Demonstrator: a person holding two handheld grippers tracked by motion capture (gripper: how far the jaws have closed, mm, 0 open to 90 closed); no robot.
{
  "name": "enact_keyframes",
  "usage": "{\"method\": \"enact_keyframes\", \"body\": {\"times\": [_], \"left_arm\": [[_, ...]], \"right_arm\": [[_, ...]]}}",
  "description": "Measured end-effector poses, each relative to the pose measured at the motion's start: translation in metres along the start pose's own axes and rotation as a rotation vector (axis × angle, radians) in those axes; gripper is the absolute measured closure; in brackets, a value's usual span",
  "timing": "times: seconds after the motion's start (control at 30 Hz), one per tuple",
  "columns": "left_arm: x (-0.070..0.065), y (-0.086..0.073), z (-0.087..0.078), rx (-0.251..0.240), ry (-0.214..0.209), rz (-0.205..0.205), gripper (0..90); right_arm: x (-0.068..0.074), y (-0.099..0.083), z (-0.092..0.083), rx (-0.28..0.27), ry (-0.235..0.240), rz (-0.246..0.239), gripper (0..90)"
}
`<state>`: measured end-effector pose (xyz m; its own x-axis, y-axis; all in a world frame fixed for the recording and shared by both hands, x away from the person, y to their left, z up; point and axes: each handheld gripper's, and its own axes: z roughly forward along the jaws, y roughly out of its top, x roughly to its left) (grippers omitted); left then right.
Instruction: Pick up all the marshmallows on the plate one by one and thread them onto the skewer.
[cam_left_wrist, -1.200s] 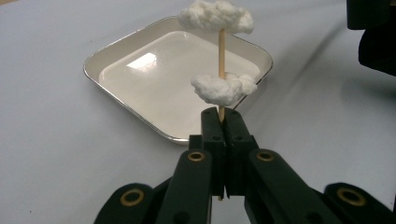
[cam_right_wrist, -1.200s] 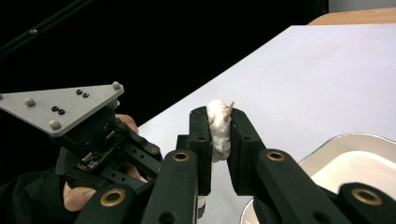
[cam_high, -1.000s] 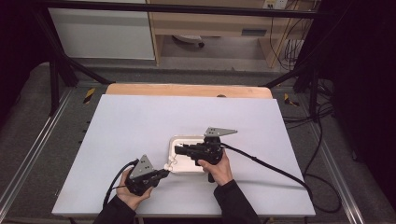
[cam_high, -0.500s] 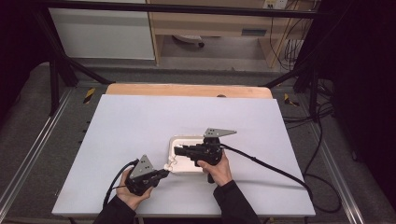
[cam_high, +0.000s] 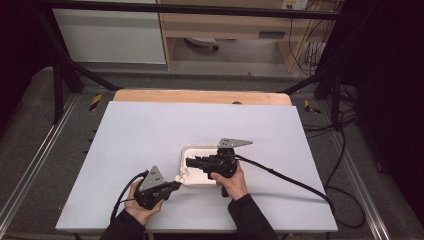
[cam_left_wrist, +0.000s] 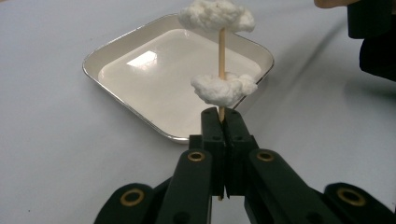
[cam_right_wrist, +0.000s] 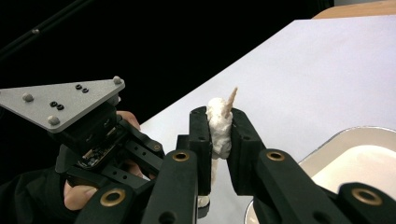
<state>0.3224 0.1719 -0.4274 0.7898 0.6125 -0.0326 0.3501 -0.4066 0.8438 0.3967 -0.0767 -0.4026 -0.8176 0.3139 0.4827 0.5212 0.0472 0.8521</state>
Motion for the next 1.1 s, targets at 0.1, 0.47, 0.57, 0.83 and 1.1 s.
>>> {"method": "enact_keyframes", "body": {"times": [0.1,0.47,0.57,0.83,1.1], "left_arm": [[0.000,0.000,0.000,0.006,-0.001,-0.001,89.4],[0.000,0.006,-0.002,-0.056,0.006,-0.010,89.5],[0.001,0.004,-0.001,-0.050,-0.003,-0.016,89.4],[0.001,0.004,-0.002,-0.064,-0.004,-0.007,89.4],[0.001,0.004,-0.001,-0.055,-0.002,-0.016,89.4]], "right_arm": [[0.000,-0.001,0.000,0.010,-0.001,0.002,82.2],[0.000,-0.003,0.006,0.020,0.013,0.002,80.8],[0.002,-0.002,0.004,0.024,-0.008,-0.012,78.3],[0.004,0.000,0.001,0.018,-0.089,-0.064,44.5],[0.004,0.001,-0.003,0.028,-0.119,-0.071,42.2]]}}
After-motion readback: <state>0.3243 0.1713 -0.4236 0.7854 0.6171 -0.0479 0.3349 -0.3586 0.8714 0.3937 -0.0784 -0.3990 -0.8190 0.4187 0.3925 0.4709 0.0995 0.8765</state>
